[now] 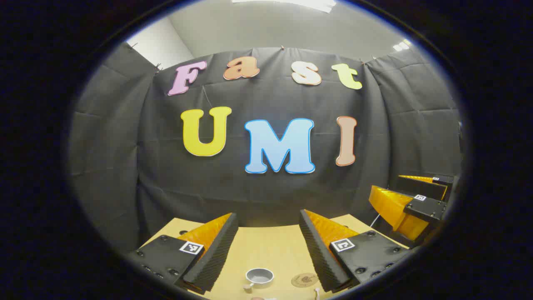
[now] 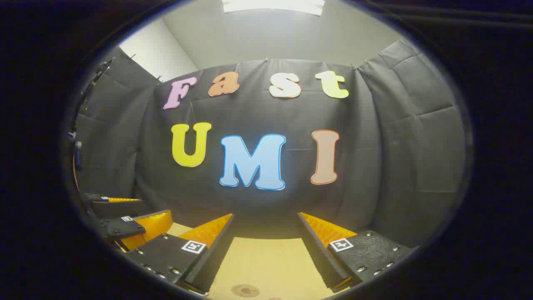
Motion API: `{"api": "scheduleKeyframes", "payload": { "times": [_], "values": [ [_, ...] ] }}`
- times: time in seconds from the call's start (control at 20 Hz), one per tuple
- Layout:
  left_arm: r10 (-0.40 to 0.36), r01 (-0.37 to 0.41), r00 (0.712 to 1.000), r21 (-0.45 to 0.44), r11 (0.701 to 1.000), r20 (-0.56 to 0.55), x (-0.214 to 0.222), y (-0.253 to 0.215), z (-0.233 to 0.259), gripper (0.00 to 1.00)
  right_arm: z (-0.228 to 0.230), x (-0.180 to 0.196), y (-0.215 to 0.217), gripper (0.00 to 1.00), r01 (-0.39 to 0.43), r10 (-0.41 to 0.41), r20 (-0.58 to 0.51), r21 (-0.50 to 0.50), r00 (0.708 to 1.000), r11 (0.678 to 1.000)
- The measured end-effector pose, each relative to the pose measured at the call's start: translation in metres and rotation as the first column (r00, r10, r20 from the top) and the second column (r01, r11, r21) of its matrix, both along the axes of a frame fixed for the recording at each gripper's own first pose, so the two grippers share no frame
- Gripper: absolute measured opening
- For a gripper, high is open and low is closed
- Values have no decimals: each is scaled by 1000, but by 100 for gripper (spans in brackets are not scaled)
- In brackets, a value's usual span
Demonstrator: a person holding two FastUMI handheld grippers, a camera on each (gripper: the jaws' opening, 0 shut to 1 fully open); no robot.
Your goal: Put the toothbrush and toothpaste on the desktop into the cup, then pick up the cup and place it on the coaster on the desktop.
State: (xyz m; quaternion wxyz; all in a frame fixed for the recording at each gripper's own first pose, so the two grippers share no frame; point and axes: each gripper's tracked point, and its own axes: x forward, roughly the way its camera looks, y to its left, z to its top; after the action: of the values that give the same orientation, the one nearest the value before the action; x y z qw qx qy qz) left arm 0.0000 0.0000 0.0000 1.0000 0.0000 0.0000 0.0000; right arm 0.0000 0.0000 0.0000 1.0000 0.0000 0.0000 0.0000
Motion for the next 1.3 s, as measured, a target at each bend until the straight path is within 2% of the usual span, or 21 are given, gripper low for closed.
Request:
{"api": "scheduleKeyframes", "payload": {
  "times": [0.6, 0.7, 0.8, 0.95, 1.1, 1.2, 1.3],
  "values": [
    [19, -19, 999, -5, 1000, -29, 8, -5, -15, 96, -15, 10, -5, 92, -30, 30, -51, 17, 998, 999],
    [18, -18, 998, -2, 1000, -62, 10, -5, -26, 96, -27, 15, -3, 92, -39, 40, -89, 14, 995, 999],
    [14, -14, 993, 0, 1000, -120, 13, -4, -48, 96, -50, 15, 2, 92, -55, 58, -171, 23, 984, 998],
    [5, -5, 972, 1, 1000, -234, 11, -2, -101, 96, -97, 10, 6, 92, -69, 76, -324, 33, 943, 997],
    [1, -6, 934, -14, 1000, -358, -5, 3, -164, 95, -147, -4, 10, 93, -73, 93, -454, 62, 886, 995],
    [4, -13, 902, -19, 1000, -433, -20, 9, -204, 97, -180, -15, 14, 91, -70, 103, -529, 83, 842, 994],
    [-7, -12, 863, -34, 999, -506, -35, 9, -239, 96, -209, -29, 19, 93, -68, 115, -609, 101, 785, 993]
  ]
}}
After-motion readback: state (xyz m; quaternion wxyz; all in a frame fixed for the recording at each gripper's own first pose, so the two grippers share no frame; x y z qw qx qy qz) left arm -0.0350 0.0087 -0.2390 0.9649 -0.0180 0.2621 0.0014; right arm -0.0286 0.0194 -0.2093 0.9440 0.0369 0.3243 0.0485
